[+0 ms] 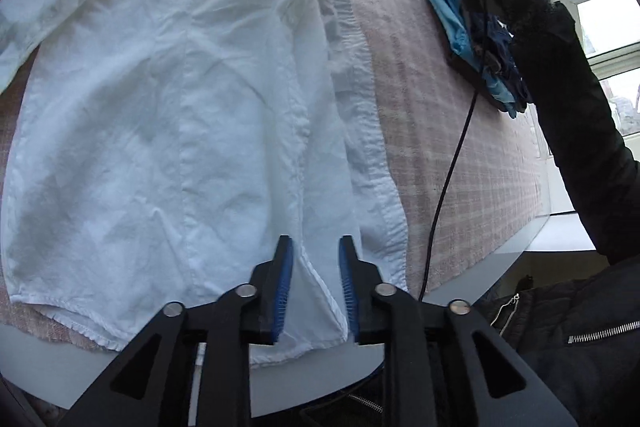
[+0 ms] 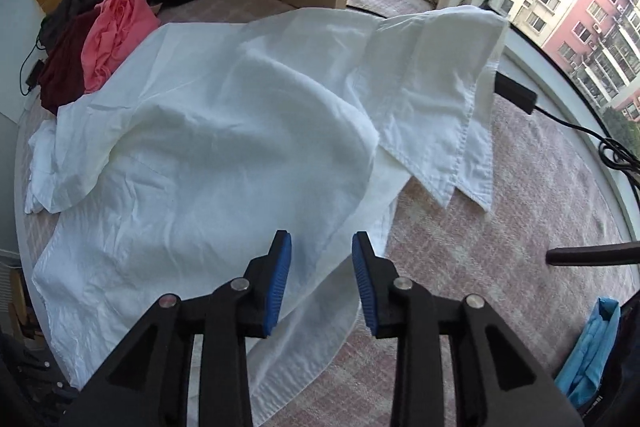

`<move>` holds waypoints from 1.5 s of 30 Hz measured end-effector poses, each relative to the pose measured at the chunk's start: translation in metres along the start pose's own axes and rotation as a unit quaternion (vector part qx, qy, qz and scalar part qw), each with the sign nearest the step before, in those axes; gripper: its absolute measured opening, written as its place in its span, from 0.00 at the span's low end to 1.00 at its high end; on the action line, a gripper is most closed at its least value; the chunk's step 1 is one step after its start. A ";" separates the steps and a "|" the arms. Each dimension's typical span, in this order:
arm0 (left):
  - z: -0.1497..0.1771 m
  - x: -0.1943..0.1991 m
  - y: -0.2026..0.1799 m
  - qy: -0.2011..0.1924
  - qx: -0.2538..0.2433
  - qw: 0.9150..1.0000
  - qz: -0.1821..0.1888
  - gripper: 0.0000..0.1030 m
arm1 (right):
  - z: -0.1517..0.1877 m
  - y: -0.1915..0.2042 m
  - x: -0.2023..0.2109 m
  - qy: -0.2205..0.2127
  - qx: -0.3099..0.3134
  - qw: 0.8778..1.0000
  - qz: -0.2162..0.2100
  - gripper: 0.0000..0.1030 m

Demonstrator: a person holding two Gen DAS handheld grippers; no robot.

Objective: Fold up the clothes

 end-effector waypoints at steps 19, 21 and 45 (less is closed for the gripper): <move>0.027 -0.026 -0.036 0.039 -0.110 0.987 -0.107 0.29 | 0.072 0.069 -0.005 0.044 0.042 0.992 -0.106 0.42; 0.031 -0.033 -0.033 0.049 -0.116 0.984 -0.123 0.32 | 0.072 0.068 -0.014 0.053 0.037 0.992 -0.106 0.42; 0.038 -0.022 -0.019 0.040 -0.045 0.998 0.026 0.27 | 0.065 0.072 0.025 -0.004 0.039 0.997 -0.072 0.42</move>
Point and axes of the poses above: each gripper's, at about its wrist camera, not at the fingertips, and x roughly against the way its jaws point, y to its left, z to its underside, the point moved 4 cm from there along -x, roughly the way its jaws point, and after that the axes turned 4 degrees about z, right-handed, at the moved point
